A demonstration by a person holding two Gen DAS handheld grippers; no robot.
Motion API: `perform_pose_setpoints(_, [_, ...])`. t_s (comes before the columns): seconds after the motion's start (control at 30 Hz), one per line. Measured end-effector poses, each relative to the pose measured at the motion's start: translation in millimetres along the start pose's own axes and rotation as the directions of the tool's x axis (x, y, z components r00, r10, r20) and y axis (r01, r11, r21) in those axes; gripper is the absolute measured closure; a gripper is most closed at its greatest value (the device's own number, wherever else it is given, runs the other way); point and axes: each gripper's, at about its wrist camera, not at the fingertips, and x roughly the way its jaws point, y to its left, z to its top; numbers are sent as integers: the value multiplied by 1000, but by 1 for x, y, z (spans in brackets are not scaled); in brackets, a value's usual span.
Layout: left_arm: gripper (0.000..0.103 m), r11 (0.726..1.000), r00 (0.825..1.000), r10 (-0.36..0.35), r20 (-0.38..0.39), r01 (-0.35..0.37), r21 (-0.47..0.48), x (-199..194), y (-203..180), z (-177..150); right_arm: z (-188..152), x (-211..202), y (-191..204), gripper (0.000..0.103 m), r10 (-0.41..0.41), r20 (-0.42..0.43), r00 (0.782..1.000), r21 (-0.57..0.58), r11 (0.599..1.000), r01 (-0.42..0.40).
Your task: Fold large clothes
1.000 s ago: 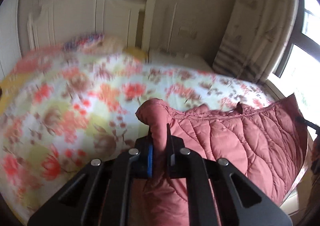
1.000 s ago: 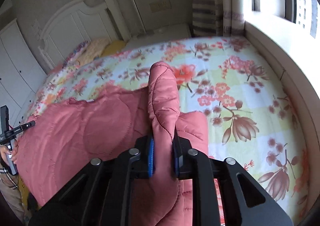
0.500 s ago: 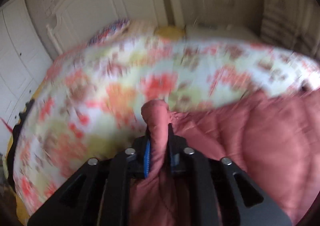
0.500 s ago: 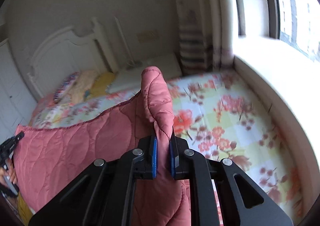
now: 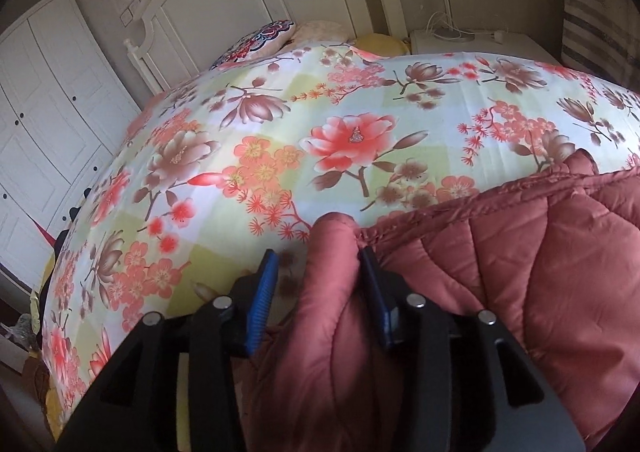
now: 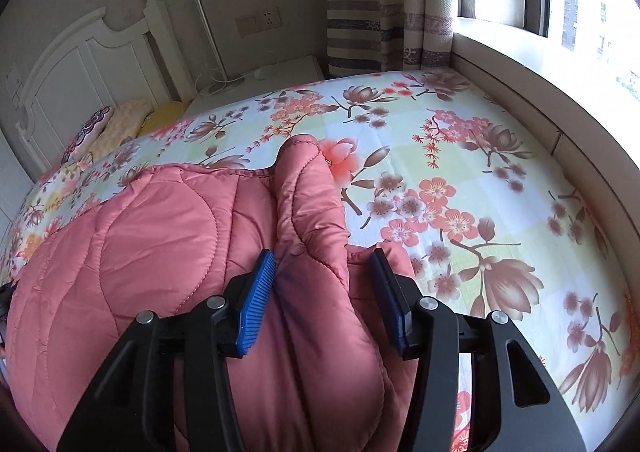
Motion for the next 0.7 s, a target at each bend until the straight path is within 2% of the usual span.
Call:
perform_pose_setpoints(0.17, [39, 998, 999, -29, -35, 27, -56, 8, 12, 2, -1, 0, -13, 46, 66, -18, 998, 76, 995, -65])
perform_pose_setpoints(0.23, [37, 996, 998, -46, -43, 42, -74, 11, 15, 2, 0, 1, -16, 43, 89, -23, 996, 93, 992, -87])
perform_pose_setpoints(0.33, [33, 993, 997, -62, -49, 57, -100, 12, 19, 1, -1, -2, -11, 32, 74, -18, 997, 78, 994, -73])
perform_pose_setpoints(0.37, [33, 993, 997, -61, -46, 56, -101, 11, 19, 1, -2, -2, -11, 20, 44, -14, 999, 79, 996, -43])
perform_pose_setpoints(0.4, [33, 993, 998, -59, -37, 55, -103, 9, 20, 1, -2, -1, -13, 16, 29, -23, 999, 96, 995, -27])
perform_pose_setpoints(0.47, [33, 990, 996, -87, 1, 87, -109, -2, 24, 3, -2, 3, -24, 16, 81, -41, 996, 161, 984, -73])
perform_pose_setpoints(0.53, [33, 986, 989, -117, 88, 127, -112, -29, 32, 6, -3, -7, -41, 16, 134, 6, 991, 250, 959, -132])
perform_pose_setpoints(0.57, [30, 986, 986, -107, 130, 121, -111, -43, 34, 6, -4, -14, -48, 16, 155, 33, 987, 289, 944, -158])
perform_pose_setpoints(0.6, [20, 988, 978, -94, 188, 116, -105, -63, 36, 4, -4, -23, -53, 16, 161, 62, 985, 319, 932, -173])
perform_pose_setpoints(0.63, [15, 988, 955, -102, 277, 131, -87, -93, 35, -1, -4, -35, -56, 16, 161, 95, 982, 328, 927, -184])
perform_pose_setpoints(0.67, [5, 987, 936, -118, 332, 148, -65, -110, 31, -5, -3, -53, -52, 16, 176, 137, 975, 297, 931, -210])
perform_pose_setpoints(0.7, [2, 988, 902, -133, 411, 155, -21, -134, 20, -14, -3, -68, -46, 16, 195, 166, 967, 251, 940, -233])
